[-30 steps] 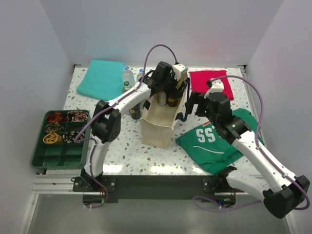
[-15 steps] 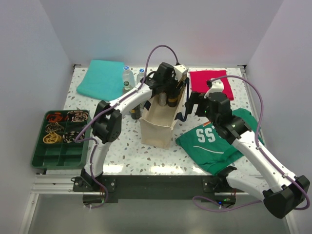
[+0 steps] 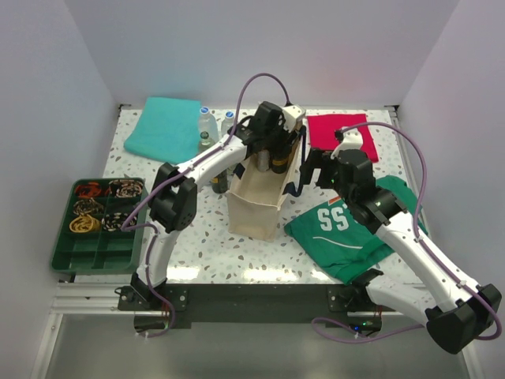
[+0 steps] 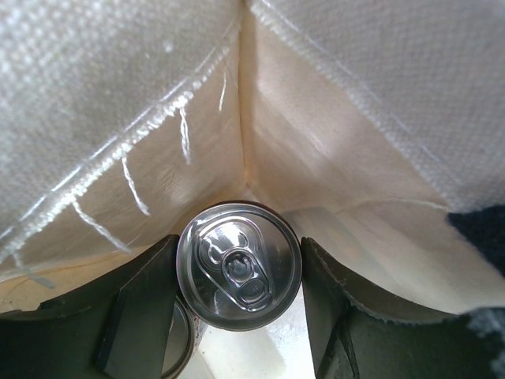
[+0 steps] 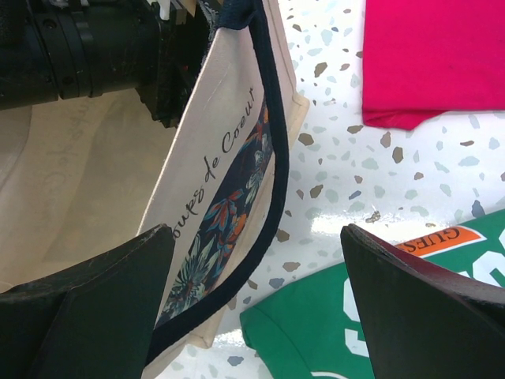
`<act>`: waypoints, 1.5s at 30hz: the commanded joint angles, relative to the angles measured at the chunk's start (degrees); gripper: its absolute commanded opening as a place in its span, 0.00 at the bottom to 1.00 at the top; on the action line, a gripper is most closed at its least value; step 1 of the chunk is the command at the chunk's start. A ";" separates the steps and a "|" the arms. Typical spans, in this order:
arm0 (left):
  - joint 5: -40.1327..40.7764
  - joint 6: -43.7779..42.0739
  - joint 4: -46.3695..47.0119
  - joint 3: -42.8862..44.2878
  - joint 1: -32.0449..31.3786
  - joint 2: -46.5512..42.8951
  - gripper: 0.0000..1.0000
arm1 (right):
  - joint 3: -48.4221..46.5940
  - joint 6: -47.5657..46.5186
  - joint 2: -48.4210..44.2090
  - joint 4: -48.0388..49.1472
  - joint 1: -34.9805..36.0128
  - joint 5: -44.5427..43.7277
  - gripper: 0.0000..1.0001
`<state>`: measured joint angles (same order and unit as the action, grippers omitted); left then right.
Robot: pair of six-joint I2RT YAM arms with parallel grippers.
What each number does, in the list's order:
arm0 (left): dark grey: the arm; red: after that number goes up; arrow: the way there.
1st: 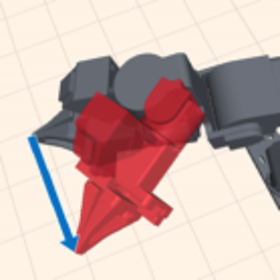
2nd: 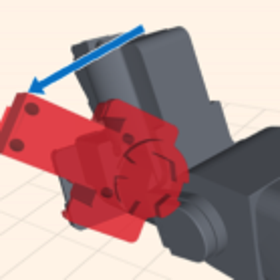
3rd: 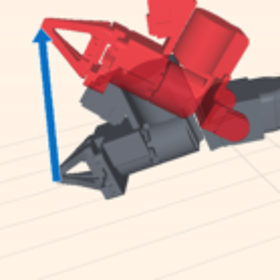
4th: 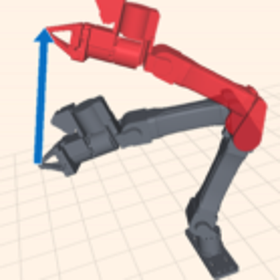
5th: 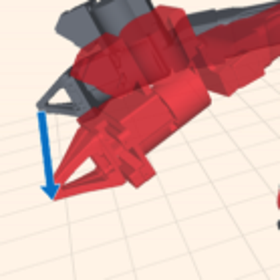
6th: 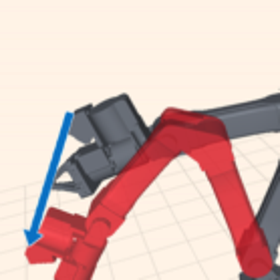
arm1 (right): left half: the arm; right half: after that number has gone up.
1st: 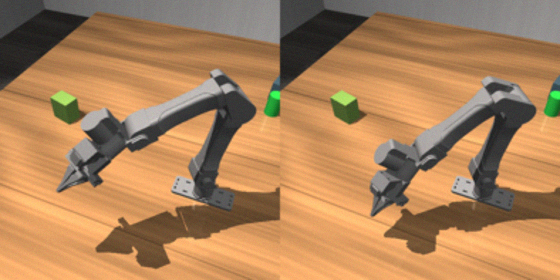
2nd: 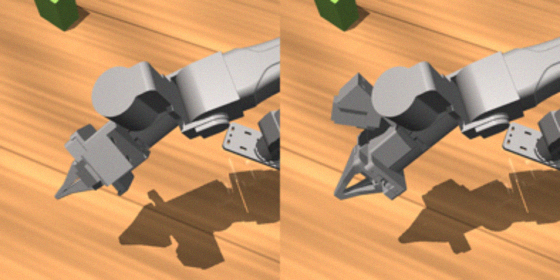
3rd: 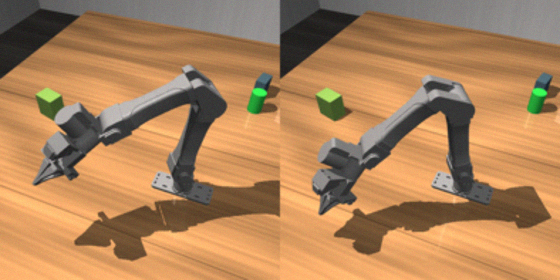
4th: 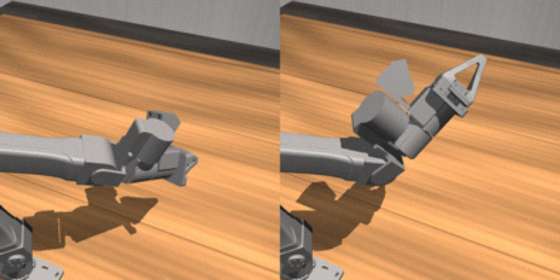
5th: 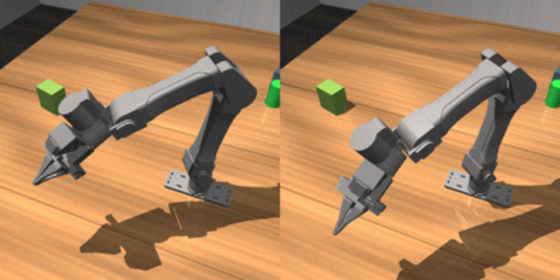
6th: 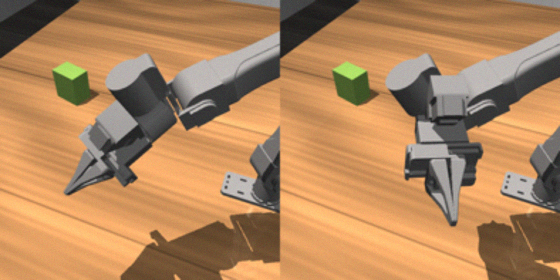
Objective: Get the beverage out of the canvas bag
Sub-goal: Take out the drink from the canvas bag.
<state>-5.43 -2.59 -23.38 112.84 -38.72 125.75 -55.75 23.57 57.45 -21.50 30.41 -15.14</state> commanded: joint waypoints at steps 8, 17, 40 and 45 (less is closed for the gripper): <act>1.12 -1.01 -0.27 0.10 -1.09 -4.46 0.00 | 1.08 1.74 -1.99 2.34 0.17 -2.88 0.91; 2.01 -1.01 1.57 -1.83 -1.45 -8.32 0.00 | 1.08 1.56 -2.17 1.98 0.08 -3.50 0.91; 4.11 -1.10 3.34 -4.12 -2.15 -14.92 0.00 | 1.08 2.00 -1.55 2.34 0.08 -3.59 0.91; 4.11 -0.75 3.16 -4.20 -2.24 -16.24 0.00 | 0.99 2.27 -1.64 2.25 0.08 -3.50 0.92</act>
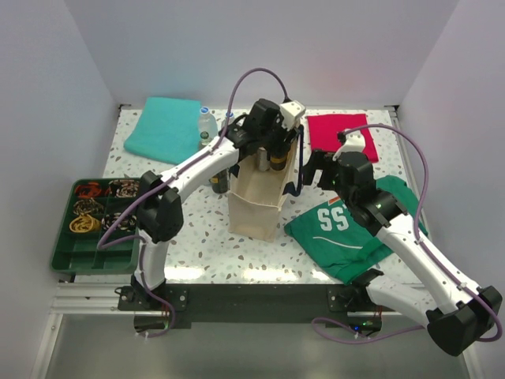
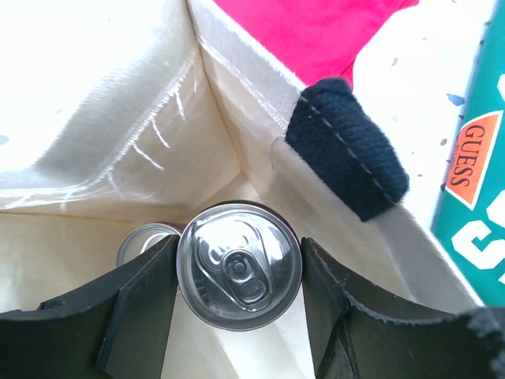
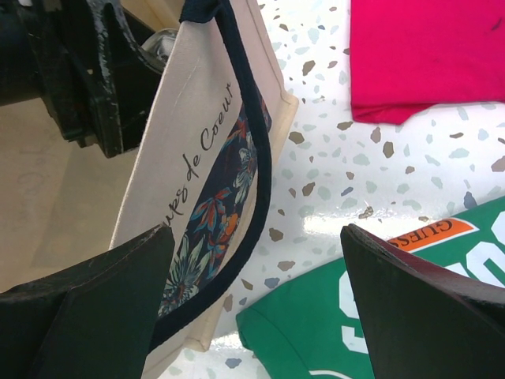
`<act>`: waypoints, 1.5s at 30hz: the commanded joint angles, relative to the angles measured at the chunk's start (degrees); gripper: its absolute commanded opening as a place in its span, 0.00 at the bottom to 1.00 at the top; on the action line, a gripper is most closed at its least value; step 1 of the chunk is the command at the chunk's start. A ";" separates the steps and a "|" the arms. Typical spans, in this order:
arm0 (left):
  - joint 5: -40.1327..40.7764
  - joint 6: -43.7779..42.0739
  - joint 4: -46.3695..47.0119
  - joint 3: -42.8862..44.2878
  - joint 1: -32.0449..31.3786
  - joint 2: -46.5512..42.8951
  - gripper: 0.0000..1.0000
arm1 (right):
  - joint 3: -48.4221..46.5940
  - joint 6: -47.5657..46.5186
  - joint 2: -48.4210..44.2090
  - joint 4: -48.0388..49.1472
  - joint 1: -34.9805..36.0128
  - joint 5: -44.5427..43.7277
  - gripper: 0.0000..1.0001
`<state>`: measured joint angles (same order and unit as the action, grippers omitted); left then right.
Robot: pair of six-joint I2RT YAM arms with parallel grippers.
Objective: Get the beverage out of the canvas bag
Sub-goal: Take out the drink from the canvas bag.
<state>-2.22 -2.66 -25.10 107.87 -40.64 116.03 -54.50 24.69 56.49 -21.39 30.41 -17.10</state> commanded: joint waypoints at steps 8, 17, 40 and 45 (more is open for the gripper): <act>0.81 -0.33 4.01 0.50 -0.31 -8.89 0.00 | -0.08 1.15 -0.77 2.14 0.08 -1.62 0.91; -0.68 0.37 0.94 2.60 -0.31 -9.86 0.00 | 0.01 1.24 -0.59 2.14 0.17 -1.35 0.91; -5.70 2.22 -7.50 5.51 -0.31 -15.21 0.00 | -0.43 2.03 -1.12 1.79 0.17 -0.12 0.92; -5.43 2.22 -7.77 3.75 -0.31 -17.67 0.00 | -0.34 1.77 -1.47 1.61 0.08 -0.39 0.92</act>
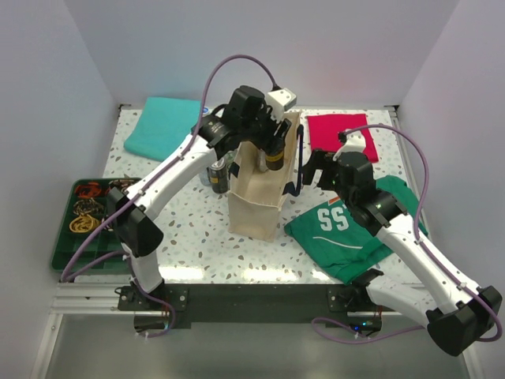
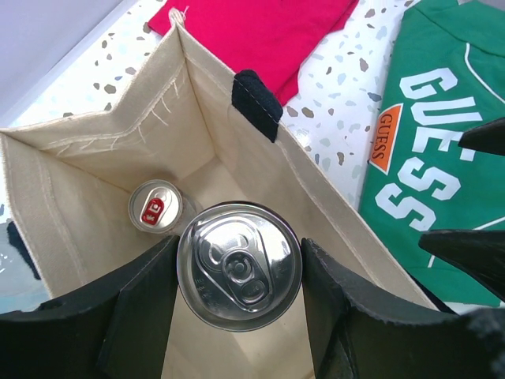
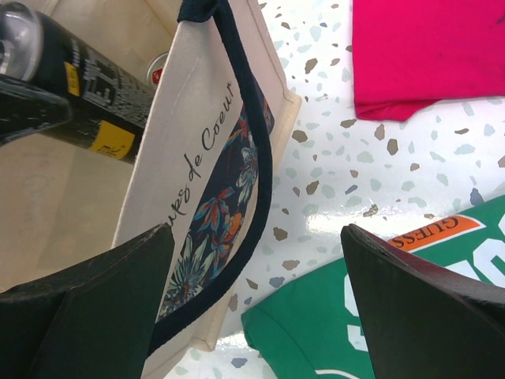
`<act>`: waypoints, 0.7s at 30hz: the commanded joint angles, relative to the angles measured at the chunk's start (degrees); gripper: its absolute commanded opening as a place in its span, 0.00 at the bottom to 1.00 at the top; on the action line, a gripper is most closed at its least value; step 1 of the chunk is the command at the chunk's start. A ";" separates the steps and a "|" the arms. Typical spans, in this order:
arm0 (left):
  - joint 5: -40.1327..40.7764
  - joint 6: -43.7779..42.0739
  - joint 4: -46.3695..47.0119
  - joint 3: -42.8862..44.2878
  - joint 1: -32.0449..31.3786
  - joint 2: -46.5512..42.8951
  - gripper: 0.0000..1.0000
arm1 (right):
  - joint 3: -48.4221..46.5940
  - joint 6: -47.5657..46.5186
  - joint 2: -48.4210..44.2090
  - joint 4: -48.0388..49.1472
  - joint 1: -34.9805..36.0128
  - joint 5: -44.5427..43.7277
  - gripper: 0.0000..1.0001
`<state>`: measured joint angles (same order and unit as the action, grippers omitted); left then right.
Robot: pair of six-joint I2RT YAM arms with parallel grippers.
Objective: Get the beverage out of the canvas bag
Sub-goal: Take out the drink from the canvas bag.
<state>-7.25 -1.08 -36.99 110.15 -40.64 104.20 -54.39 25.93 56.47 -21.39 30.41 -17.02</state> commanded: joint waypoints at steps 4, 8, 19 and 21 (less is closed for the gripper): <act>0.04 0.73 4.56 1.03 -0.31 -7.61 0.00 | -0.71 0.61 -0.84 2.05 0.08 0.49 0.92; 1.00 0.73 5.09 -0.37 -0.31 -9.80 0.00 | -0.81 0.78 -0.39 2.22 0.08 0.93 0.92; 7.06 0.64 8.78 -5.81 -0.31 -17.71 0.00 | -1.33 0.52 0.92 2.75 0.17 1.11 0.92; 7.07 0.64 9.22 -6.52 -0.31 -19.12 0.00 | -1.59 0.35 1.10 3.02 0.17 1.19 0.92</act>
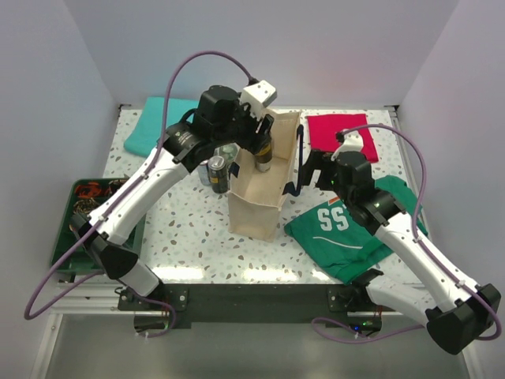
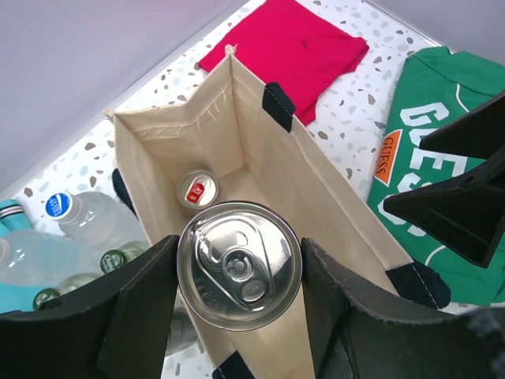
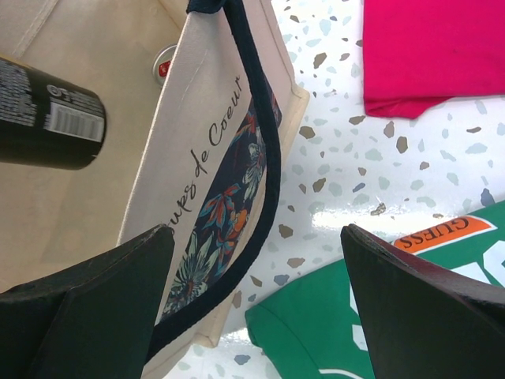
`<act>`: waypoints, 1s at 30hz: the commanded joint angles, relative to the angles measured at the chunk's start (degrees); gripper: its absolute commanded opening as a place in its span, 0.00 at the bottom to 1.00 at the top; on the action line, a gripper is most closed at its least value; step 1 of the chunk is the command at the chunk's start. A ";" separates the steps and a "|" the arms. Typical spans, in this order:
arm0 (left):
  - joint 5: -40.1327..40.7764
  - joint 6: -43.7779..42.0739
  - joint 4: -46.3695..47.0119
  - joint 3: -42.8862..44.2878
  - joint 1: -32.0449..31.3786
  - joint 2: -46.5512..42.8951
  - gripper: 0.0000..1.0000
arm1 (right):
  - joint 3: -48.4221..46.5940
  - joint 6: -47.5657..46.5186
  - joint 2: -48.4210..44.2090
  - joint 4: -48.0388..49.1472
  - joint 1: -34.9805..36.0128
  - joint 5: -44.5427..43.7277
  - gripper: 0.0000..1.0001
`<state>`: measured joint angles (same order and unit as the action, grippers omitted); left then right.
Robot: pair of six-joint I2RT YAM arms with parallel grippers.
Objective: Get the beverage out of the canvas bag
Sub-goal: Take out the drink from the canvas bag, then place the drink at the center of the board.
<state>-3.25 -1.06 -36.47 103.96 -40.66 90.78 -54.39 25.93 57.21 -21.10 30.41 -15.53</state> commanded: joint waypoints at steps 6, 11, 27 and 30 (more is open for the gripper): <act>5.09 2.19 11.24 -3.24 -0.29 -9.57 0.00 | -0.99 0.78 0.27 2.73 0.17 0.06 0.92; 6.76 2.55 15.01 -6.57 -0.29 -13.69 0.00 | -0.19 1.31 0.18 3.26 0.09 0.15 0.92; 18.71 3.26 23.37 -17.48 -0.29 -23.81 0.00 | -0.80 1.66 1.94 2.91 0.17 1.47 0.92; 19.76 3.52 22.76 -17.57 -0.29 -23.90 0.00 | -0.80 1.58 1.68 2.91 0.17 1.29 0.92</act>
<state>13.54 1.48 -23.35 85.58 -40.69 69.17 -54.39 26.65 59.24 -19.84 30.41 -13.98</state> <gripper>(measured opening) 0.627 0.917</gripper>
